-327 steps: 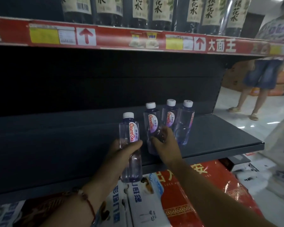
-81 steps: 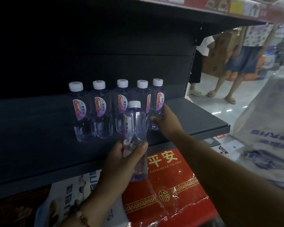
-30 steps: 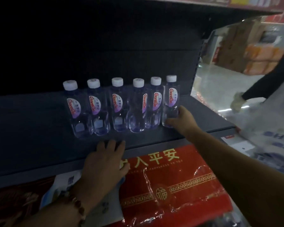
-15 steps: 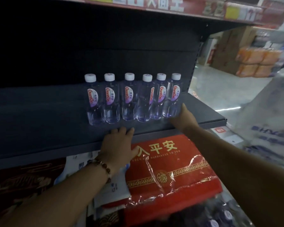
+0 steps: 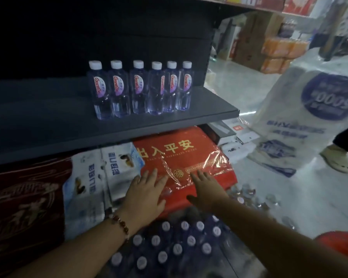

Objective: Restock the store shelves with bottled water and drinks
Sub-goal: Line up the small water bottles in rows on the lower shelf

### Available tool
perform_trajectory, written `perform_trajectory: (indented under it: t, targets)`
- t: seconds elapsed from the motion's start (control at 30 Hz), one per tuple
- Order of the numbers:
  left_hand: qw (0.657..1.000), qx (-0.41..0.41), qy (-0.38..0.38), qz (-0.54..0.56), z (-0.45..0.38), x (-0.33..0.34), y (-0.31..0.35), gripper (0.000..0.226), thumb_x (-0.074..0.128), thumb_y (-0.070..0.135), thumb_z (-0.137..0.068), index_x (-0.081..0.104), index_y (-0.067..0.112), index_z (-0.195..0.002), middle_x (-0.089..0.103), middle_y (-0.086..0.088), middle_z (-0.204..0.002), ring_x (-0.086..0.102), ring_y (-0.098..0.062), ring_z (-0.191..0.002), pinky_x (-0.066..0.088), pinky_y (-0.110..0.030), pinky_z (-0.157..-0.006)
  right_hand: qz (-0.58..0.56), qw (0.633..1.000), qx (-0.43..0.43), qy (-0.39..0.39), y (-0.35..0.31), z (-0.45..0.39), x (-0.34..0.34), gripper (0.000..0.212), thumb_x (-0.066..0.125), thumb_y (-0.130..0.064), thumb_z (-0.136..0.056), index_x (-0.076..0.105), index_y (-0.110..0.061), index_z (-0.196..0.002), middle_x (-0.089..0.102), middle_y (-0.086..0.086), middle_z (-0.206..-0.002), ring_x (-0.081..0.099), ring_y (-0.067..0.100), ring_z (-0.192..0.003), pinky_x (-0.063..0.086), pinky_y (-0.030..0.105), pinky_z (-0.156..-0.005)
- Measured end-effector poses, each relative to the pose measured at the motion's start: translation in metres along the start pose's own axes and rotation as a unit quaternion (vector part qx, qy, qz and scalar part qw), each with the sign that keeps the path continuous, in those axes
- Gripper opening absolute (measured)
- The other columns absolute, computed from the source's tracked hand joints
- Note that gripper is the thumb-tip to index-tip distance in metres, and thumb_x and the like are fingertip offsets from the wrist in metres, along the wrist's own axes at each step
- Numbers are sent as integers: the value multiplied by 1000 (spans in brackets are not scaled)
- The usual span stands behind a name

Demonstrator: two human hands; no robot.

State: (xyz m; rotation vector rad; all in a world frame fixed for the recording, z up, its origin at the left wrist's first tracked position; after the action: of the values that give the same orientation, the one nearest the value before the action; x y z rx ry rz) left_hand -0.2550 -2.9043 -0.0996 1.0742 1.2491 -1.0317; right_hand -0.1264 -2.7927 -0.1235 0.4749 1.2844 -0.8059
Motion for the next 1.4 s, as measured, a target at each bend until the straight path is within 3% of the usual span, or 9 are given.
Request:
perform_trajectory:
  t: [0.23,0.37,0.53,0.67,0.77,0.87,1.03,1.17,1.4]
  targets:
    - [994,40,-96,-22,21,94,52,69,45,40,-100,12,25,-158,9,-13,-166,14,-33,-151,13,-46,-121,-7,994,63,-91,21,44,123,87,56,-44,-94,9,-13,-160,12,14,-166,13,33,-153,14,46,-123]
    - [984,77,-155,-30,24,157,84,67,44,31,-99,15,20,-158,18,-17,-162,25,-37,-144,21,-47,-116,-20,995,89,-28,32,56,159,89,63,-38,-84,22,-7,-156,40,26,-151,43,44,-137,35,55,-112]
    - [978,105,-179,-28,15,210,112,58,45,23,-95,29,20,-150,30,-17,-154,42,-36,-127,36,-46,-100,-42,983,129,-123,53,73,212,71,46,-34,-100,11,-15,-159,20,14,-164,21,30,-151,17,40,-121]
    - [976,128,-178,-18,1,233,128,57,50,17,-93,32,21,-147,46,-12,-137,51,-33,-116,42,-41,-88,-57,976,160,-139,63,68,232,69,48,-25,-97,16,-15,-158,28,18,-160,31,34,-145,30,41,-116]
    - [975,133,-179,-18,-8,245,131,50,50,17,-95,38,22,-144,48,-8,-131,53,-29,-115,43,-39,-86,-62,973,184,-124,71,61,241,66,49,-20,-95,24,-17,-155,47,15,-146,50,33,-128,43,37,-102]
    - [975,135,-177,-24,-16,254,131,47,41,16,-99,38,22,-146,47,-8,-133,54,-28,-117,46,-38,-88,-82,972,187,-120,73,57,255,69,49,-16,-94,20,-20,-157,49,10,-142,58,31,-118,48,35,-90]
    - [969,130,-209,-26,-30,267,128,38,42,9,-99,44,13,-137,50,-12,-134,57,-30,-117,47,-38,-91,-146,965,204,-79,81,47,264,38,46,-13,-97,40,-16,-134,58,9,-125,63,29,-107,39,31,-72]
    - [964,115,-238,22,-35,267,124,30,51,10,-96,53,9,-126,57,-14,-130,60,-31,-116,49,-41,-89,-134,971,186,-75,83,40,255,23,47,-17,-99,46,-13,-121,63,10,-117,64,28,-105,36,29,-72]
    - [968,64,-158,182,-28,198,105,25,57,30,-95,48,13,-113,51,-6,-123,57,-26,-111,47,-38,-86,-101,972,179,-116,90,30,198,31,53,-24,-98,53,-9,-125,64,13,-124,64,30,-114,48,36,-88]
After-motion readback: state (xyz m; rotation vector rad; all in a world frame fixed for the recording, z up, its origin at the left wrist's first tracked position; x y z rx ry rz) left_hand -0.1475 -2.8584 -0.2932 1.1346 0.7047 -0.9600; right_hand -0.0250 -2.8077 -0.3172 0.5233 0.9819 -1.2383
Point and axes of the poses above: each hand's wrist, its own z-axis away from the middle knuckle, its own x-axis out of the palm, y = z × x, the point moved 8 cm from there along -z, towards the middle knuckle
